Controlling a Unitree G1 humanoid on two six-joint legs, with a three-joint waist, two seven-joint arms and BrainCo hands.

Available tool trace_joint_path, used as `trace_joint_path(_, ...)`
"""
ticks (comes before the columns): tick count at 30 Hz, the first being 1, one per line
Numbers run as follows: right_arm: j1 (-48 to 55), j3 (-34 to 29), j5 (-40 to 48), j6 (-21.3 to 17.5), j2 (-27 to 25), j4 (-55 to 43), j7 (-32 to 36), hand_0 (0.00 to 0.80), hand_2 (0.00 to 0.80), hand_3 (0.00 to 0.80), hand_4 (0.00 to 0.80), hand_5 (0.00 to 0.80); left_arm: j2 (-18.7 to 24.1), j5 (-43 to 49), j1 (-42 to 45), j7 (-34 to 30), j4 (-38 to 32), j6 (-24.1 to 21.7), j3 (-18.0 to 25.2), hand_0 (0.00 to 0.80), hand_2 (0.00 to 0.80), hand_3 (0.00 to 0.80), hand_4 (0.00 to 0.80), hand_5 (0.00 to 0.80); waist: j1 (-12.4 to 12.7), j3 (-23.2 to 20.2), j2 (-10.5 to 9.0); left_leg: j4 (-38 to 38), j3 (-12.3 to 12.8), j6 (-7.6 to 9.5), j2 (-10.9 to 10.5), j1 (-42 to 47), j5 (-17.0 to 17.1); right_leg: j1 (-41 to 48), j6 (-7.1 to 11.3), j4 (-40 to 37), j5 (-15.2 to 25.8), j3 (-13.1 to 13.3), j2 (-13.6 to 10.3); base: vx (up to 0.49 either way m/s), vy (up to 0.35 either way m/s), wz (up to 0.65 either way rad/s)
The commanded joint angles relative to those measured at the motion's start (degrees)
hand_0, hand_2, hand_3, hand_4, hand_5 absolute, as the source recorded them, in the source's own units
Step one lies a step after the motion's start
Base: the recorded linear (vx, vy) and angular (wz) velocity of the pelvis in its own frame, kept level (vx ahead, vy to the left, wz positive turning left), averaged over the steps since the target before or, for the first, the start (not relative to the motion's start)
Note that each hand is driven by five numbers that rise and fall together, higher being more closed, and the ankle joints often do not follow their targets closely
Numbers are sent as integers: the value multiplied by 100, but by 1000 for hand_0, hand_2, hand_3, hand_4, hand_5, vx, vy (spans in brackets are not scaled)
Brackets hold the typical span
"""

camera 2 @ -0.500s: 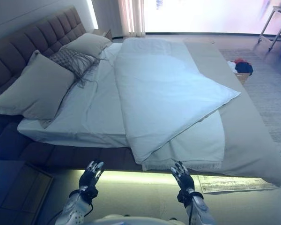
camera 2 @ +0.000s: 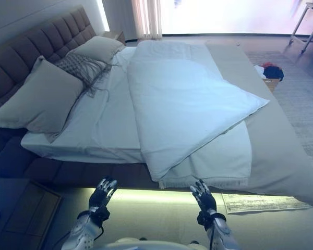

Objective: Make the bed neatly

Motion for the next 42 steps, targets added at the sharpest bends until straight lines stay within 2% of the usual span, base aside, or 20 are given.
trace_joint_path(1, -194, 200, 59, -140, 78, -398, 78, 0, 0, 0, 0, 0, 197, 223, -266, -4, -111, -242, 83, 0, 0, 0, 0, 0, 167, 66, -360, 953, 292, 321, -393, -404, -252, -38, 183, 229, 99, 13, -264, 4, -30, -2)
trace_joint_path(4, -180, 234, 10, -69, 4, -410, 133, 0, 0, 0, 0, 0, 171, 164, -189, -90, -98, -321, 139, 0, 0, 0, 0, 0, 234, 214, -409, 1607, 100, 310, -498, -733, -318, -172, 98, 391, 89, 122, -239, 7, -21, -13)
trace_joint_path(8, -173, 287, 0, -99, -130, -382, 148, 0, 0, 0, 0, 0, 128, 15, -164, -72, -161, -361, 135, 0, 0, 0, 0, 0, 259, 361, -436, 1717, 57, 364, -583, -888, -263, -249, 71, 363, 181, 217, -207, -11, 49, -11)
trace_joint_path(13, -246, 217, 188, -242, -164, -255, 205, 0, 0, 0, 0, 0, 130, 103, -186, -22, -211, -421, -40, 0, 0, 0, 0, 0, 236, 349, -428, 1463, 88, 461, -621, -807, -382, -361, 174, 497, 175, 296, -304, 25, 126, -7)
trace_joint_path(18, -315, 289, 83, -246, 52, -321, 199, 0, 0, 0, 0, 0, 144, 119, -161, 123, -169, -411, 123, 0, 0, 0, 0, 0, 295, 334, -372, 1245, -12, 598, -700, -617, -418, -506, 386, 917, 117, 346, -597, 81, 153, 5)
trace_joint_path(21, -320, 324, 78, -345, 148, -355, 106, 0, 0, 0, 0, 0, 215, 166, -173, 153, -155, -394, 159, 0, 0, 0, 0, 0, 329, 313, -285, 1226, -126, 715, -786, -647, -410, -675, 418, 1465, 118, 498, -826, 30, 210, 5)
trace_joint_path(24, -268, 325, 242, -504, 208, -438, -62, 0, 0, 0, 0, 0, 264, 219, -269, 122, -67, -408, 66, 0, 0, 0, 0, 0, 336, 285, -128, 1229, -322, 890, -905, -752, -367, -1083, 351, 2816, 408, 812, -1118, 11, 280, 14)
trace_joint_path(26, -159, 277, 342, -545, 173, -514, -85, 0, 0, 0, 0, 0, 327, 218, -310, 75, -56, -358, 41, 0, 0, 0, 0, 0, 306, 270, -6, 1243, -413, 963, -971, -768, -368, -1441, 272, 3622, 559, 984, -1163, 50, 274, 23)
trace_joint_path(28, -68, 245, 348, -586, 134, -502, -11, 0, 0, 0, 0, 0, 383, 170, -352, 75, -59, -250, 62, 0, 0, 0, 0, 0, 274, 253, 53, 1247, -458, 1002, -1038, -727, -409, -1716, 247, 4054, 628, 1037, -1152, 111, 175, 28)
trace_joint_path(31, -66, 226, 396, -581, 81, -468, 132, 0, 0, 0, 0, 0, 427, 71, -407, 196, -71, -134, 86, 0, 0, 0, 0, 0, 245, 248, -82, 1253, -534, 1011, -1189, -631, -532, -1812, 327, 3470, 839, 862, -1119, 186, -7, 22)
trace_joint_path(33, -221, 245, 487, -575, 51, -388, 191, 0, 0, 0, 0, 0, 432, -2, -535, 290, -5, -89, 72, 0, 0, 0, 0, 0, 145, 302, -357, 1285, -640, 982, -1396, -481, -778, -1987, 469, 2162, 1128, 749, -1046, 305, -167, 7)
trace_joint_path(35, -396, 204, 544, -539, 24, -251, 240, 0, 0, 0, 0, 0, 439, -31, -608, 245, 81, -81, 61, 0, 0, 0, 0, 0, 12, 354, -474, 1271, -737, 949, -1471, -259, -1041, -2127, 609, 1015, 1335, 686, -923, 349, -147, -15)
trace_joint_path(37, -439, 140, 509, -465, -18, -169, 304, 0, 0, 0, 0, 0, 435, -76, -571, 92, 184, -146, 100, 0, 0, 0, 0, 0, -87, 357, -481, 1224, -757, 947, -1457, -58, -1206, -2203, 695, 269, 1563, 597, -777, 338, -99, 4)
trace_joint_path(39, -350, 91, 522, -462, -54, -128, 394, 0, 0, 0, 0, 0, 426, -102, -475, -49, 214, -194, 138, 0, 0, 0, 0, 0, -123, 340, -489, 1247, -726, 974, -1429, 30, -1305, -2277, 690, 101, 1602, 516, -726, 329, -120, 21)
trace_joint_path(42, -76, -5, 535, -502, -52, -116, 561, 0, 0, 0, 0, 0, 399, 0, -221, -265, 160, -241, 216, 0, 0, 0, 0, 0, -160, 302, -509, 1435, -701, 982, -1372, 92, -1362, -2250, 645, 179, 1584, 565, -722, 377, -187, 22)
